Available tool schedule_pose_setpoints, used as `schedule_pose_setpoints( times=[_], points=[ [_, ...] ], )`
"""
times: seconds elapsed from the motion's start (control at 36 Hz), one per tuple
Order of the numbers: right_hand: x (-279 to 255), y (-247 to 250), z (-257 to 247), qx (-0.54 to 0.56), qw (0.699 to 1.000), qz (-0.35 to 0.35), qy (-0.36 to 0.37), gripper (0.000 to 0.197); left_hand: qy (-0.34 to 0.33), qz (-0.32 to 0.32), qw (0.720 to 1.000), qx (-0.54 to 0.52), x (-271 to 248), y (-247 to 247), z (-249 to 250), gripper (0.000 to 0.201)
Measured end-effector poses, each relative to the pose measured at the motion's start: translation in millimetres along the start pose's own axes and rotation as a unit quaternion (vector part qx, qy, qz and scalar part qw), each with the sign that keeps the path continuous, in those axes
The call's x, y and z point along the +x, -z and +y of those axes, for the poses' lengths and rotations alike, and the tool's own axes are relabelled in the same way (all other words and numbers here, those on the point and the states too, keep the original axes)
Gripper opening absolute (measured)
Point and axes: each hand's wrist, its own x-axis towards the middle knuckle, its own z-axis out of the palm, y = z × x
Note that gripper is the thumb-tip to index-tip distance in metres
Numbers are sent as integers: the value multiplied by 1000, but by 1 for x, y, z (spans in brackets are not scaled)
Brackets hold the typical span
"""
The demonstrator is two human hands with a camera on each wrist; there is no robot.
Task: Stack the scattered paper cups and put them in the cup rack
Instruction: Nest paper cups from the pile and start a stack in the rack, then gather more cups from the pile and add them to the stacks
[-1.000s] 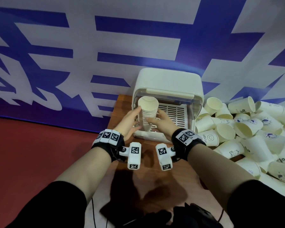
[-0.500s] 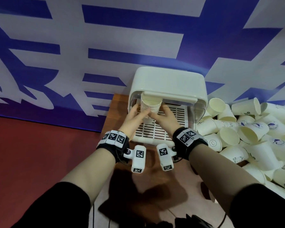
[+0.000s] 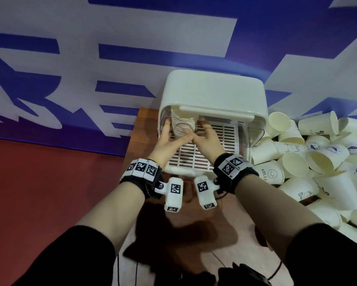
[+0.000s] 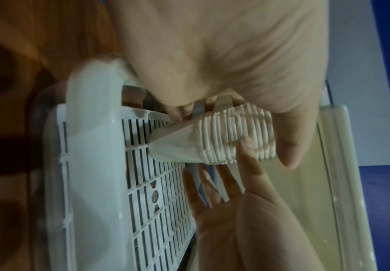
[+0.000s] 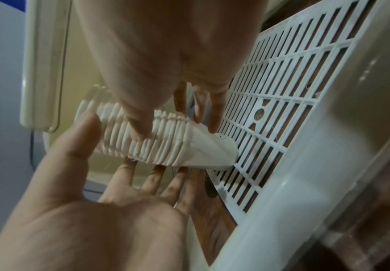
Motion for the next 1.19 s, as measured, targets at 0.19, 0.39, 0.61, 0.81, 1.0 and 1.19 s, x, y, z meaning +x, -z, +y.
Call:
schedule_pose_setpoints(
  times=[0.19,0.39,0.61,0.81,1.0,1.19],
  points=[
    [-2,0,-1,-23,1000,-11,-2,49,-2,0,1000,3,-3,2,7,83],
    [-5,2,-7,-11,999,-27,-22,50,-1,8,1000,-1,-8,-1,15,84],
    [-15,10,-9,-50,997,-44,-40,75,21,3,1000,0,-21,-2,24,90],
    [-39,30,-8,-62,997,-25,-45,70,31,75,996,28,-51,-6,20,78],
    [-87,72,-8,-77,996,3,-36,47,7,87,992,94,-76,-21,16,46],
    [-135,124,-3,-70,996,1,-59,14,-3,29,991,128,-97,-65,16,20]
  ],
)
